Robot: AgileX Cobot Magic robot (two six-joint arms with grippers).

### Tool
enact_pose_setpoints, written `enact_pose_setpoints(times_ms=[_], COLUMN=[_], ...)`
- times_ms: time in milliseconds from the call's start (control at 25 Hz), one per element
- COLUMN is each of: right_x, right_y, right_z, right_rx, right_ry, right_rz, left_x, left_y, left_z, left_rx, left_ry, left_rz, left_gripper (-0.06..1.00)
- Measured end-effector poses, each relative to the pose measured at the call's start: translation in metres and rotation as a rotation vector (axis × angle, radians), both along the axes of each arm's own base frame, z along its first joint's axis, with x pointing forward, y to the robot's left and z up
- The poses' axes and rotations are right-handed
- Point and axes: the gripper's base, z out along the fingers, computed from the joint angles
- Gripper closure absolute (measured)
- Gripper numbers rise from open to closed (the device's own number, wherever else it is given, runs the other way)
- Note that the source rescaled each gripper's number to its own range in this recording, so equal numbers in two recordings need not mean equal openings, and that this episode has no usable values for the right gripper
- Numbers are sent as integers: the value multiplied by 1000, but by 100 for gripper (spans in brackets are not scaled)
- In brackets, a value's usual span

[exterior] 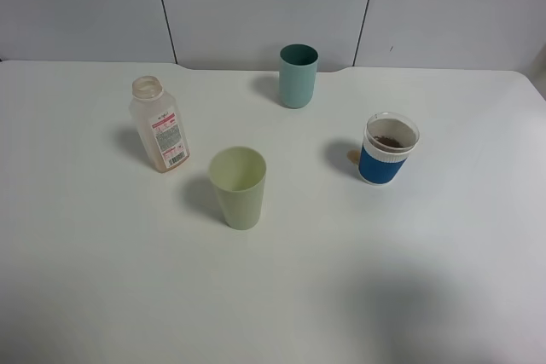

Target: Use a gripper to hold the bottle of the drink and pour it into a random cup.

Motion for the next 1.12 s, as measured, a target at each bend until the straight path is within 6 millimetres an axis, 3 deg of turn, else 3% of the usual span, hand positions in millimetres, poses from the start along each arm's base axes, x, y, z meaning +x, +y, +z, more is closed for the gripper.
enact_pose_setpoints(times_ms=[1120], right_x=[0], right_y=[0], right_z=[0], right_rx=[0], right_ry=[0], right_rz=[0], left_x=[0], left_y=[0], left_z=[0], left_rx=[5], left_ry=[0], left_rz=[-5], left_gripper=[-5])
